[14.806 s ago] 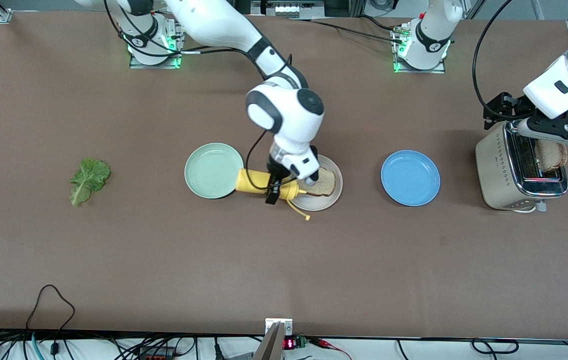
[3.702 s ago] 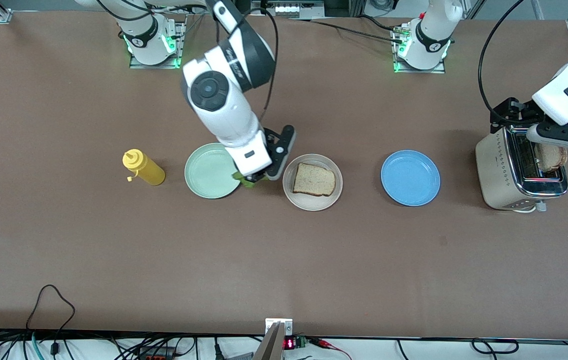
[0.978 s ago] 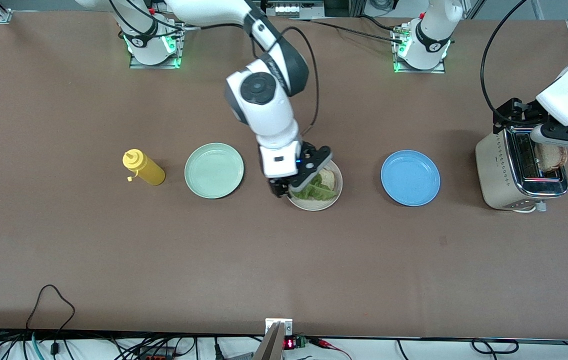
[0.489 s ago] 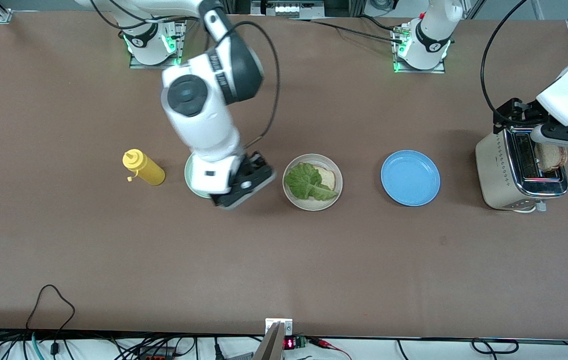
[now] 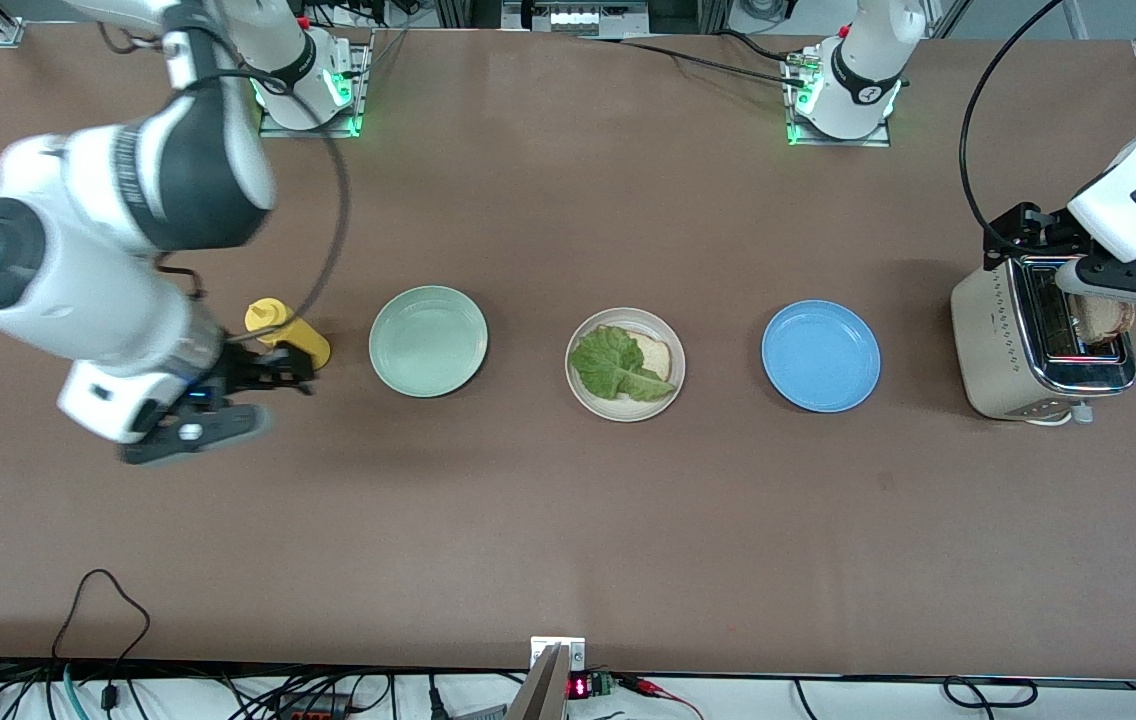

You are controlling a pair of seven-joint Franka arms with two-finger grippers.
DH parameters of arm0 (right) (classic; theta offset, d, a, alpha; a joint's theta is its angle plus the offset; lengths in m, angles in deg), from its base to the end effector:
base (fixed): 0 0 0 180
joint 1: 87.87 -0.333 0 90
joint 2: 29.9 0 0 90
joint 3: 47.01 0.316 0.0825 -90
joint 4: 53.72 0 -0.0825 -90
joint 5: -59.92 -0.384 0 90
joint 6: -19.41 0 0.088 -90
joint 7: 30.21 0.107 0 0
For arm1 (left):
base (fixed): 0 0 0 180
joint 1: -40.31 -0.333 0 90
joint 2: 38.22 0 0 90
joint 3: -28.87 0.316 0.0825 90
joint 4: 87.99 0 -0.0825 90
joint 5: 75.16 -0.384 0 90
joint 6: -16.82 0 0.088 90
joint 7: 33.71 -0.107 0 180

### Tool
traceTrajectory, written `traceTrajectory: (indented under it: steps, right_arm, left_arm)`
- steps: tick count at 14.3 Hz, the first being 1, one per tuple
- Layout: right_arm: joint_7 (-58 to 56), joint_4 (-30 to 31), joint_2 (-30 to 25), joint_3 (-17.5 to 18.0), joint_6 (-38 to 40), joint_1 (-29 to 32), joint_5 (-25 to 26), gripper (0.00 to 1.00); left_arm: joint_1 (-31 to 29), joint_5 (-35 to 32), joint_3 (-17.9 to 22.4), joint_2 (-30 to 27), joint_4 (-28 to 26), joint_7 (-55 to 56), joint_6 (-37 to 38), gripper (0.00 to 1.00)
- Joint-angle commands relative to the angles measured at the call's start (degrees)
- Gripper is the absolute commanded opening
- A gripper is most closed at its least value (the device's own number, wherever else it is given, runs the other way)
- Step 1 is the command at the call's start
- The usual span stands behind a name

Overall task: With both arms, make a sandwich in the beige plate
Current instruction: 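Withdraw the right gripper past the bottle to its side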

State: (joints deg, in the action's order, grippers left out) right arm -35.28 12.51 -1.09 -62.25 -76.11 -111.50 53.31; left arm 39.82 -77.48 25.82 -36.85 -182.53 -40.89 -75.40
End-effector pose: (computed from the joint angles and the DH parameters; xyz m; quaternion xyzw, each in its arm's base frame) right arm 0.6832 0.1589 0.5205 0.9916 0.1288 0.0122 0.0055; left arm 0.5611 -0.0206 0.5771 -0.9956 0.0863 0.0329 0.0182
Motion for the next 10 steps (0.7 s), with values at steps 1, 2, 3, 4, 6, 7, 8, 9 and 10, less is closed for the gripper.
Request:
traceTrajectory:
  steps: [1,2,3,4,6,7,8,9,10]
  right_arm:
    - [8.29,5.91,-7.08,14.24,1.91,10.87,7.48,1.0]
    - [10.32,8.28,-8.84,15.75,1.83,13.51,7.84,1.0]
    - [10.69,9.69,-10.25,17.15,1.74,15.79,8.02,1.0]
    - [11.65,10.84,-11.57,19.78,1.74,19.65,8.37,1.0]
    - [12.89,14.35,-14.9,23.84,0.96,24.94,10.29,1.0]
    - [12.89,16.72,-17.27,23.59,0.17,24.96,10.48,1.0]
    - [13.33,19.79,-19.65,23.5,-0.97,25.31,10.48,1.0]
    - [14.46,23.3,-22.28,23.41,-2.55,25.57,10.39,1.0]
    - [14.47,25.59,-24.13,23.41,-3.43,26.01,9.96,1.0]
  left_arm:
    - [-0.3,0.03,-0.11,0.21,0.94,0.33,1.25,1.0]
    - [-0.3,0.12,-0.11,0.38,0.94,0.15,1.25,1.0]
    - [-0.48,0.2,-0.11,0.39,1.11,0.32,1.25,1.0]
    - [-0.91,0.29,-0.11,0.56,1.11,0.24,0.99,1.0]
    - [-2.23,-0.23,-0.03,2.92,1.72,0.32,0.98,1.0]
    - [-3.72,-0.49,-0.03,4.15,2.25,0.5,1.24,1.0]
    - [-5.56,-0.58,-0.03,4.6,2.25,-0.28,1.25,1.0]
    - [-7.14,-0.67,-0.03,4.6,2.25,-0.38,1.25,1.0]
    - [-8.64,-0.85,-0.03,4.78,2.08,-0.55,1.25,1.0]
